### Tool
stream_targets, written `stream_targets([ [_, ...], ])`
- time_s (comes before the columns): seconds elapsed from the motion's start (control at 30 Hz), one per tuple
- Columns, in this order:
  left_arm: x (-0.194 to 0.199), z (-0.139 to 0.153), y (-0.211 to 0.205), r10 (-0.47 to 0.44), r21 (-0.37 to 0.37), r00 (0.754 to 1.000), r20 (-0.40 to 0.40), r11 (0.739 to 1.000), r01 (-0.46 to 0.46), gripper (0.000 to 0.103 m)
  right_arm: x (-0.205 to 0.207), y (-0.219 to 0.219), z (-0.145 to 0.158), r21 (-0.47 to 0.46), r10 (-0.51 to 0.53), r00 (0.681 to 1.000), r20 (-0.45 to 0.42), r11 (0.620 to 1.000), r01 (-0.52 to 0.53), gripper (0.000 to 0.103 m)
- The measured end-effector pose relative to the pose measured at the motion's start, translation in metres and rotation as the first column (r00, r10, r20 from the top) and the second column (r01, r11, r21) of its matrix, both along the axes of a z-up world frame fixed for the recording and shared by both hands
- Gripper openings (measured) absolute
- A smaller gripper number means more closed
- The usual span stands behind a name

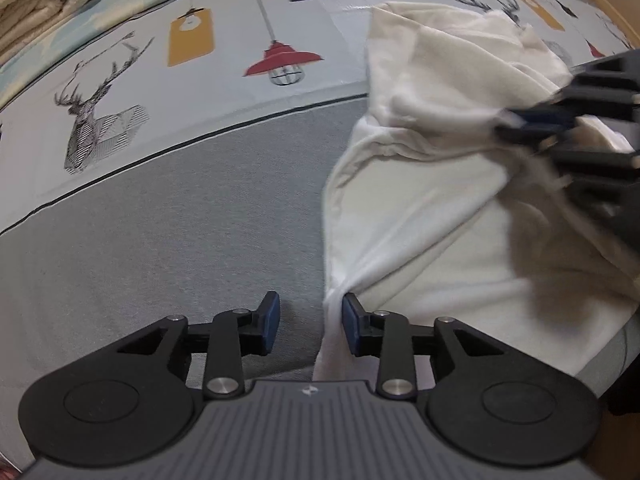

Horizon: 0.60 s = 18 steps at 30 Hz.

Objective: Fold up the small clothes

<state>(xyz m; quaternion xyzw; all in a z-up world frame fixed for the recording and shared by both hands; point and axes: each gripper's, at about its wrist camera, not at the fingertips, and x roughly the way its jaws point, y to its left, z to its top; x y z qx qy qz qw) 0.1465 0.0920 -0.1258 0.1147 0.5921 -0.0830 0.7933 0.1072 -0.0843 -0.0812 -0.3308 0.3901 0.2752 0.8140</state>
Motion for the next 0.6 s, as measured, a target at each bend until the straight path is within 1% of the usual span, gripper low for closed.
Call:
stream_targets([
  [0.07,0.001,0.002,0.004,0.017,-0.009,1.0,0.0,1.0,-0.017,0.039,-0.001,-0.012,0.018,0.06,-0.025,0.999,0.028,0.998,0.023,0.007],
  [0.13,0.001,0.004,0.004,0.02,-0.017,1.0,0.008,1.0,-0.02,0.039,0.0,-0.027,0.036,0.152,-0.066,0.997,0.032,0.986,0.06,0.007],
  [0.23,0.001,0.006,-0.001,0.014,-0.016,1.0,0.017,1.0,-0.013,0.039,-0.003,-0.061,0.068,0.308,-0.139,0.989,0.041,0.944,0.119,0.006],
  [0.27,0.0,0.006,-0.004,0.01,-0.013,1.0,0.018,1.0,-0.01,0.039,-0.004,-0.075,0.08,0.372,-0.171,0.985,0.039,0.917,0.144,0.006],
  [0.3,0.0,0.007,-0.007,0.004,-0.011,1.0,0.02,1.0,-0.004,0.039,-0.005,-0.09,0.09,0.432,-0.203,0.979,0.032,0.886,0.169,0.006],
  [0.4,-0.001,0.006,-0.015,-0.016,-0.01,1.0,0.023,1.0,0.016,0.039,-0.009,-0.142,0.118,0.583,-0.318,0.948,0.01,0.772,0.253,0.006],
  [0.47,-0.001,0.005,-0.019,-0.024,-0.002,0.999,0.021,1.0,0.024,0.039,-0.012,-0.183,0.133,0.669,-0.405,0.914,-0.011,0.676,0.308,0.006],
  [0.53,-0.002,0.003,-0.022,-0.034,0.006,0.999,0.018,0.999,0.034,0.039,-0.015,-0.225,0.143,0.725,-0.495,0.868,-0.031,0.587,0.361,0.006],
  [0.6,-0.002,0.001,-0.025,-0.046,0.016,0.999,0.011,0.999,0.046,0.039,-0.019,-0.275,0.148,0.77,-0.603,0.795,-0.064,0.477,0.424,0.006],
])
